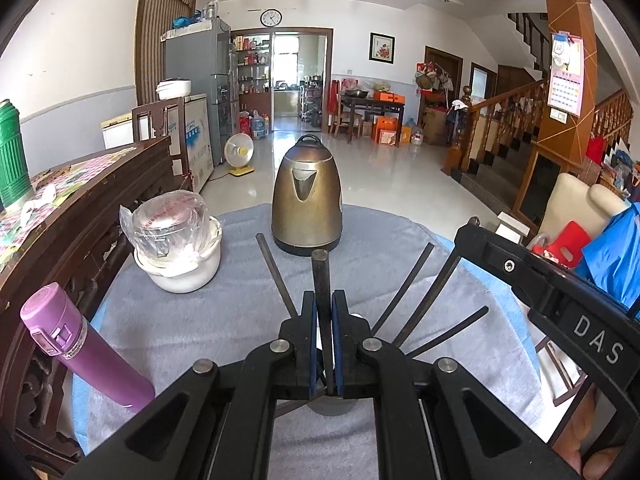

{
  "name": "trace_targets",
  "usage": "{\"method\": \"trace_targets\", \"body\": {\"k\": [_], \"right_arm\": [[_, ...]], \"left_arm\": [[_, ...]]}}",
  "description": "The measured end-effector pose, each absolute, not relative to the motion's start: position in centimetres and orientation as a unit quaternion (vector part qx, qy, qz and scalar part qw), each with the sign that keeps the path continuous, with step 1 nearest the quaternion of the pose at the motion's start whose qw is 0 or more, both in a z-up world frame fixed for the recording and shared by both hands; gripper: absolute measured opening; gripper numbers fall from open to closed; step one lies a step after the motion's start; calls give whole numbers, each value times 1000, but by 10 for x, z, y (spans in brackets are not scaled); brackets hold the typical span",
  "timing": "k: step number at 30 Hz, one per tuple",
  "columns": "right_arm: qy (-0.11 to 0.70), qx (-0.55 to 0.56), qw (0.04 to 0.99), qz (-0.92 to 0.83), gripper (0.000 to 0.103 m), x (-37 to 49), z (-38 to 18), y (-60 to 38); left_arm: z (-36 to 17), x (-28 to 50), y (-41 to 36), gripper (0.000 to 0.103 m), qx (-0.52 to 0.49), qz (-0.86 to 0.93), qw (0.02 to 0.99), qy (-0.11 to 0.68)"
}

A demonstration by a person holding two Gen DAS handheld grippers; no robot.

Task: Organize utensils
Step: 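Open both tools and pull them back from the cup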

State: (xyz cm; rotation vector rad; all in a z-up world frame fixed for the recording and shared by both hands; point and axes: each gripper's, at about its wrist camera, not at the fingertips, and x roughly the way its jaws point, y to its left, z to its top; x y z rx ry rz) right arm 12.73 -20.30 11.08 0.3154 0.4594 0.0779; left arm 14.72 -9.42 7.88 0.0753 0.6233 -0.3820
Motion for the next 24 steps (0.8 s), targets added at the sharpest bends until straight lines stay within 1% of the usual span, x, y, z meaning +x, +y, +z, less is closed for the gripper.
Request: {"method": "trace_targets", "body": {"k": [5, 6, 8, 10, 12, 14, 16, 20, 21, 24], "right_arm": [[234, 164, 957, 46, 9, 127, 110, -203], [235, 165, 957, 48, 10, 127, 109, -203], [238, 170, 955, 54, 10, 126, 109, -203], [241, 176, 953, 57, 10, 125, 109, -204], [242, 181, 951, 62, 11, 124, 109, -205], [241, 184, 951, 60, 11, 123, 110, -205], [239, 189, 950, 61, 11, 120, 110, -206], [235, 201, 949, 61, 11, 114, 111, -208], [233, 202, 949, 62, 11, 112, 111, -209], [227, 201, 951, 63, 11, 102, 112, -208]], "left_arm": [[79, 144, -93, 10, 47, -173, 936, 303], [80, 142, -92, 12, 50, -167, 938, 300], [82, 141, -90, 20, 55, -160, 940, 295], [83, 138, -88, 40, 57, -153, 943, 289], [85, 135, -86, 50, 60, -144, 947, 282], [86, 133, -83, 53, 65, -138, 948, 278], [87, 131, -81, 62, 66, -133, 949, 279], [91, 123, -75, 68, 64, -126, 952, 272], [93, 121, -75, 72, 65, -125, 952, 271], [100, 108, -74, 78, 71, -122, 956, 259]]}}
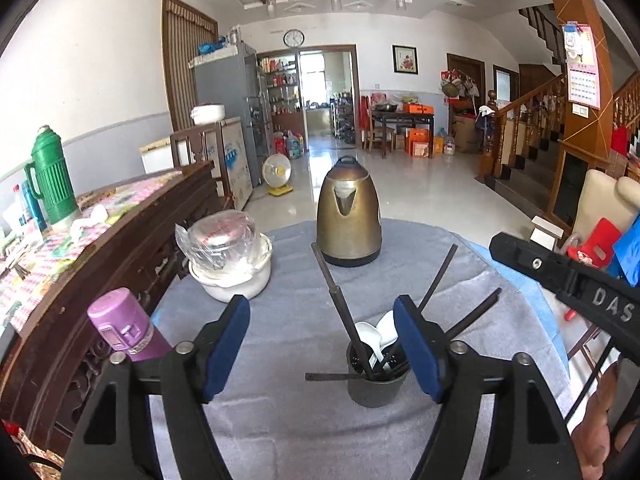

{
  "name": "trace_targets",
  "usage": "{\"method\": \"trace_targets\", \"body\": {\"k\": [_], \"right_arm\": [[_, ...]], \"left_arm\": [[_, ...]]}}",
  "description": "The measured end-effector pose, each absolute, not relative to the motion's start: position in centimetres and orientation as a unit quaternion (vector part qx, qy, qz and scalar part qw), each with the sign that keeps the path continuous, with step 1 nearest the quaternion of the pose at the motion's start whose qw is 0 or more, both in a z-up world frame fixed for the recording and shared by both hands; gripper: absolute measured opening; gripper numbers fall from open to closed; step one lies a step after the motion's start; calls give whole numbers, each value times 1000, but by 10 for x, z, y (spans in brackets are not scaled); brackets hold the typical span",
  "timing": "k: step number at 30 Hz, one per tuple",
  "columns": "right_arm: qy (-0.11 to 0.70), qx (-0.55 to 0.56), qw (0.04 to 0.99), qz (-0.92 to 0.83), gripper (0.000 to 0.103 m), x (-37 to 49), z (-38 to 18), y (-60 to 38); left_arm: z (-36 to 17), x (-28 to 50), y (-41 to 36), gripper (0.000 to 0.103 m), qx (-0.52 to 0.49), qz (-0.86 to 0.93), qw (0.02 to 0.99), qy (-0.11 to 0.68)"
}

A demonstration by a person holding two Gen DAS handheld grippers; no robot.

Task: Organize utensils
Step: 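Open both tools and pull them back from the cup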

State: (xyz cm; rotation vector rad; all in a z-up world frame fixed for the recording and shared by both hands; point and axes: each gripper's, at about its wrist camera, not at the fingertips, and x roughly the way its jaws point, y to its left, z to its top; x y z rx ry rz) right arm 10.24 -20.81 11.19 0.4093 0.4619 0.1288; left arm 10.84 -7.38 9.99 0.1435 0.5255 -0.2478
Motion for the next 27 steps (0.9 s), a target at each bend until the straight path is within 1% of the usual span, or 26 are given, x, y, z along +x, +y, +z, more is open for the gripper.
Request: {"method": "trace_targets", "body": {"k": [1, 3, 5, 7, 10, 13, 14, 15, 20, 27], "right_arm": [[225, 199, 952, 63, 11, 99, 112, -208], [221, 190, 955, 59, 15, 91, 113, -206], [218, 182, 957, 55, 18, 82, 113, -207], [216, 174, 959, 51, 20, 72, 112, -207], [216, 158, 962, 47, 29, 58, 109, -206], [216, 131, 967, 36, 42, 43, 105, -204], [216, 126, 968, 34, 57, 40, 103, -203], [212, 117, 970, 32, 61, 32, 101, -202], [202, 78, 976, 21, 61, 8, 95, -196], [215, 87, 972, 25, 61, -13, 77, -191]], "left_arm": [[102, 103, -74, 82, 74, -122, 957, 252], [106, 93, -74, 86, 86, -118, 960, 238], [110, 82, -75, 88, 95, -116, 963, 225], [112, 76, -73, 93, 98, -112, 964, 222], [113, 68, -70, 93, 97, -107, 963, 227], [111, 63, -66, 94, 99, -96, 962, 236], [110, 60, -65, 94, 100, -93, 962, 237], [109, 57, -63, 94, 102, -88, 962, 239], [99, 47, -56, 96, 108, -75, 959, 252], [70, 29, -42, 97, 124, -39, 948, 292]]}}
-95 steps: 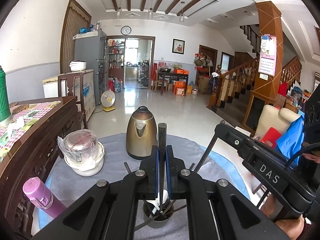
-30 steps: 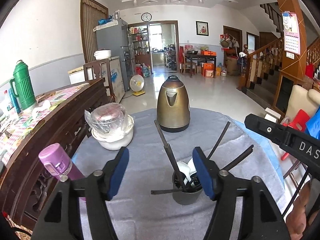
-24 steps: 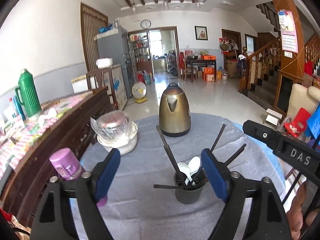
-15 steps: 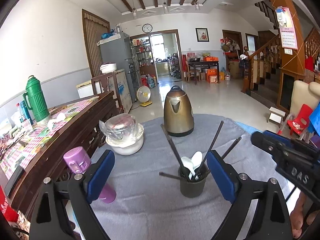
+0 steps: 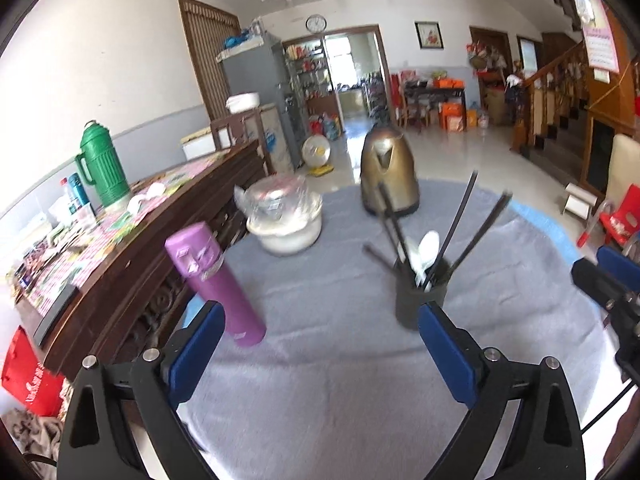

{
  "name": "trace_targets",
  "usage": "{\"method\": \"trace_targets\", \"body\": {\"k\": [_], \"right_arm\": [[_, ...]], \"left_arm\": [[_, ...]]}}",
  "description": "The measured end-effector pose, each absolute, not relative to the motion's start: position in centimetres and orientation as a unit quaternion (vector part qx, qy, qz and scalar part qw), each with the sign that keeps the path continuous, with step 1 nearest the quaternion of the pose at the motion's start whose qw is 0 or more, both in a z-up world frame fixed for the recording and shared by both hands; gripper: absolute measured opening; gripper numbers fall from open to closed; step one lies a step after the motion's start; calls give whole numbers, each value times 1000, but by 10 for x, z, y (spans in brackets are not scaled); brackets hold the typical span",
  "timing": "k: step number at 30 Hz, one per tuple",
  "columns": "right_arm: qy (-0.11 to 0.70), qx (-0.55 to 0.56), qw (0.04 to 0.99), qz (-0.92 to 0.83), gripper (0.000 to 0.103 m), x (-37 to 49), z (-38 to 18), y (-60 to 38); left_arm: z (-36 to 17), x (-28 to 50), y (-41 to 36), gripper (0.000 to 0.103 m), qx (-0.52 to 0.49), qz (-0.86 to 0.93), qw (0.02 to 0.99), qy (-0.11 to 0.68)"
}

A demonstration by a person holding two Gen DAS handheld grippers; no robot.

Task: Organize utensils

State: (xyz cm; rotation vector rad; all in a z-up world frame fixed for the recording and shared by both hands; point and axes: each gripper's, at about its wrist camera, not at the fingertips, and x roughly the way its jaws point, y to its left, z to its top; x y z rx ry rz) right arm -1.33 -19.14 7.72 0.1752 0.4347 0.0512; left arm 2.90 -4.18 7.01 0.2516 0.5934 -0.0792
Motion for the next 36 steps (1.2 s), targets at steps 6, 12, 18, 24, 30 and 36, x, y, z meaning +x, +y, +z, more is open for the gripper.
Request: {"method": "trace_targets", "body": {"k": [6, 12, 18, 24, 30, 36], "right_arm": [[243, 100, 965, 28, 61, -23, 58, -187], [258, 98, 960, 40, 61, -23, 51, -173], [265, 90, 959, 42, 61, -18, 47, -162], [274, 97, 956, 36, 61, -11, 42, -161], [277, 99, 955, 35, 61, -5, 41, -155], [280, 100, 954, 37, 61, -2, 38, -155]], "left_arm": [[45, 23, -25, 97, 117, -31, 936, 329], [35, 23, -17, 97, 103, -28, 932, 346], [30, 27, -12, 97, 93, -34, 929, 356], [26, 33, -5, 97, 82, -31, 928, 363], [22, 36, -2, 97, 82, -30, 926, 368], [22, 38, -2, 97, 82, -29, 925, 369]]}}
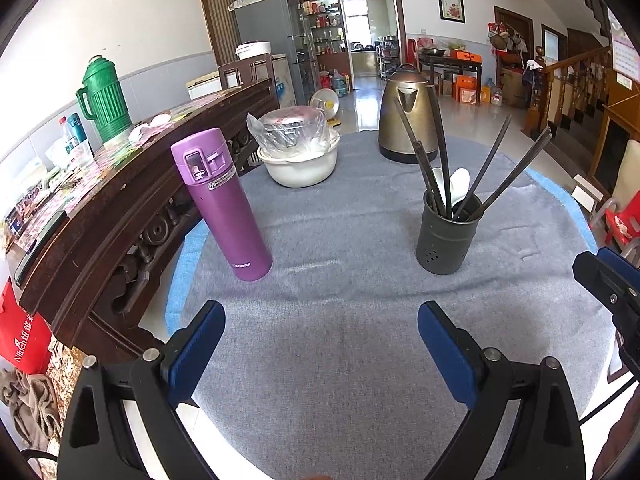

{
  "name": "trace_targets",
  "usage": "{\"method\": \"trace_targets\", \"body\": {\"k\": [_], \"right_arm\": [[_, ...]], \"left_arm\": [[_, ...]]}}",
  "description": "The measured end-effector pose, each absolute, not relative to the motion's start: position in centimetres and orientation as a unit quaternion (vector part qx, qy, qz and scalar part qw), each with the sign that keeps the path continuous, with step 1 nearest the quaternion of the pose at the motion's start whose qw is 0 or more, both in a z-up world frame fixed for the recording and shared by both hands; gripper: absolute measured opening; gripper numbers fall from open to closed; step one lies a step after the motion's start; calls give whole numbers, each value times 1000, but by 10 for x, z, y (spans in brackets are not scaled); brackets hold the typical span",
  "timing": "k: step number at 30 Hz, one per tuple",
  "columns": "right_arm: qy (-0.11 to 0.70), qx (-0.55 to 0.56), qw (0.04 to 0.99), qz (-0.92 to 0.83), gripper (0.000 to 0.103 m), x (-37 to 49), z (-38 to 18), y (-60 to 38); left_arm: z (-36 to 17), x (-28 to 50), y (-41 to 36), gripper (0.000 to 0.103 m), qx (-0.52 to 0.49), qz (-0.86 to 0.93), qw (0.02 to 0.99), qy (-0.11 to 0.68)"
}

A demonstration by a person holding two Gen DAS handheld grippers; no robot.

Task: Organize utensils

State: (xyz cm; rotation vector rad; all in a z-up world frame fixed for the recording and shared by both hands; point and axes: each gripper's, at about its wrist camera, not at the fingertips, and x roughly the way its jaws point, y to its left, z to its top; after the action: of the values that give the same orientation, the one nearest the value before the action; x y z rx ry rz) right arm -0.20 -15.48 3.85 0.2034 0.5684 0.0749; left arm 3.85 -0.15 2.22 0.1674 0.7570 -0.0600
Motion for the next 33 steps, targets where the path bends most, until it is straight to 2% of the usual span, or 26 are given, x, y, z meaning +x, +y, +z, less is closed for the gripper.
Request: {"method": "trace_targets", "body": {"k": [33], "right_arm": [[276, 104, 955, 33, 61, -4, 39, -157]], "left_arm": [[20, 38, -1, 97, 82, -37, 923, 373]]}}
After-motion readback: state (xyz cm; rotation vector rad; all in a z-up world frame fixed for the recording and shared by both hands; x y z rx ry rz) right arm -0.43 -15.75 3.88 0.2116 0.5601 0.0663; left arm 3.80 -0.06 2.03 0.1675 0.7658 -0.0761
